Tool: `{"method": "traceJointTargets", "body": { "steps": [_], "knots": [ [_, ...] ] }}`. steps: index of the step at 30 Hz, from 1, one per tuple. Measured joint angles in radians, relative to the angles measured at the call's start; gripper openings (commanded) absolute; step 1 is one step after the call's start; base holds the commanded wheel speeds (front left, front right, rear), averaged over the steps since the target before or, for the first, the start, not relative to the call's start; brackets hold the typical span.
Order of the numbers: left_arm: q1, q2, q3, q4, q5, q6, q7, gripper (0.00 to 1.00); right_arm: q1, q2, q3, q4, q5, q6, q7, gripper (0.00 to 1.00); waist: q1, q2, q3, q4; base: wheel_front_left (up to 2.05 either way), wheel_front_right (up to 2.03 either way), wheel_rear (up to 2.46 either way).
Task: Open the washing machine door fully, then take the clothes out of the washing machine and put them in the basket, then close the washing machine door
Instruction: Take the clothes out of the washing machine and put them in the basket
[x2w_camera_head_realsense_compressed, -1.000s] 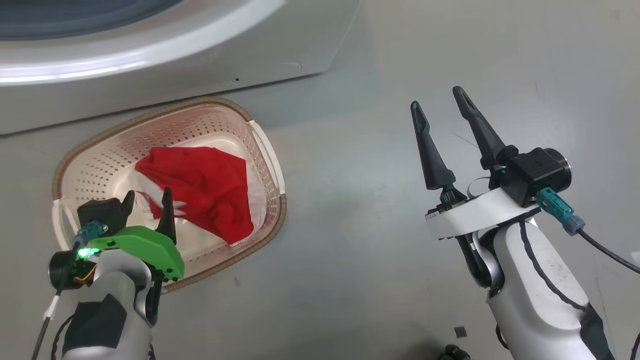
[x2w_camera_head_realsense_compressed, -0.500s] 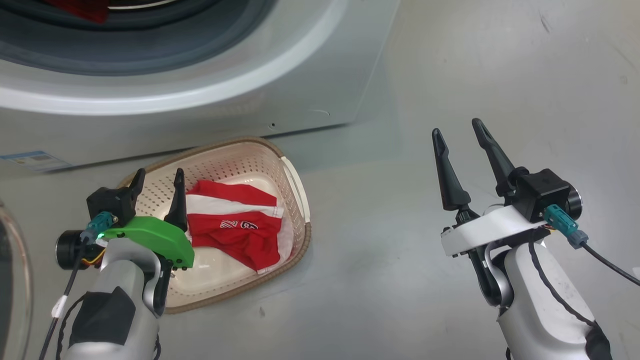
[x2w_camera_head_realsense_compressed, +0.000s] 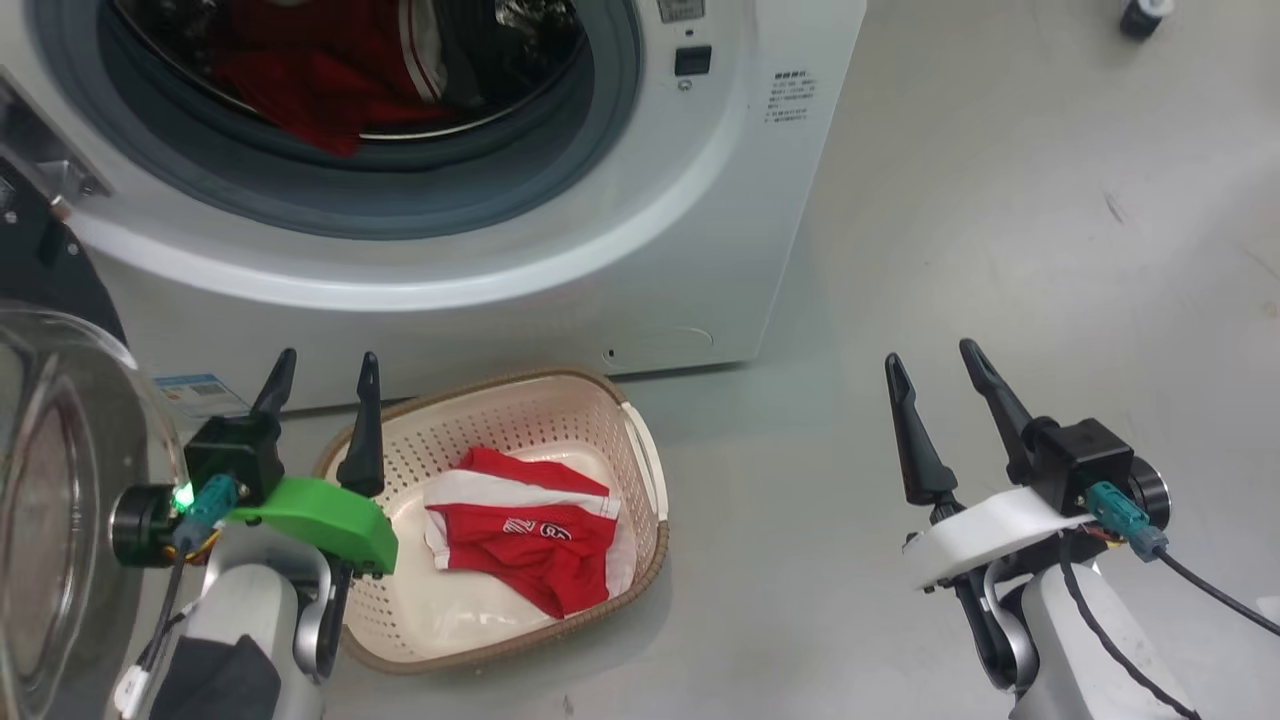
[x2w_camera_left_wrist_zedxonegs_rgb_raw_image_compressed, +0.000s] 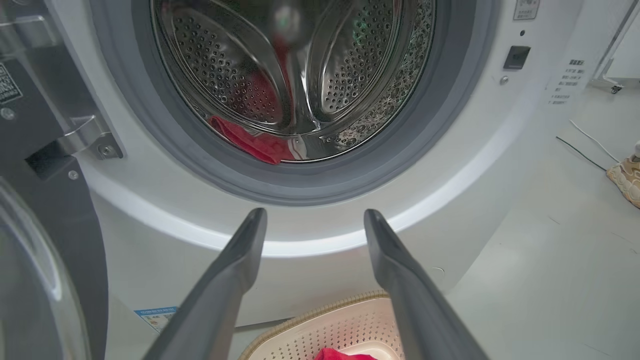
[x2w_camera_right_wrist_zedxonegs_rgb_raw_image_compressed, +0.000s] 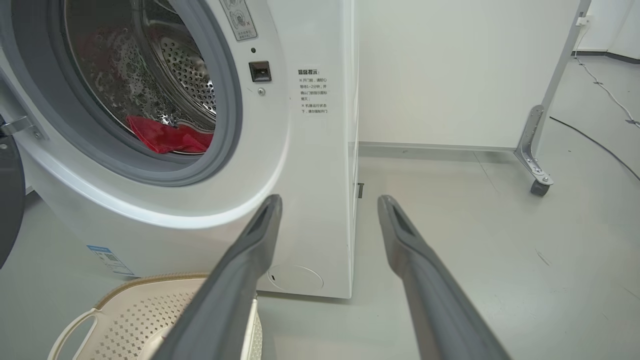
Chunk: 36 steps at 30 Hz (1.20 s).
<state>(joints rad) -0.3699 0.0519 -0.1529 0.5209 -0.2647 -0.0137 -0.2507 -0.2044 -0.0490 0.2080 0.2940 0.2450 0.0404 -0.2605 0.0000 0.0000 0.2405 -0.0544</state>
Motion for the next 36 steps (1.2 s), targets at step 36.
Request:
{"method": "traceJointTargets", "body": {
  "steps": [36],
  "knots": [
    [0.38,0.012,-0.013,-0.262,0.015,0.063,0.0,1.0,0.173,0.003,-0.004,-0.007,-0.006,0.004,0.0,1.0,0.0,0.0,-0.227,0.02,0.0,0.0,0.0]
  ]
}}
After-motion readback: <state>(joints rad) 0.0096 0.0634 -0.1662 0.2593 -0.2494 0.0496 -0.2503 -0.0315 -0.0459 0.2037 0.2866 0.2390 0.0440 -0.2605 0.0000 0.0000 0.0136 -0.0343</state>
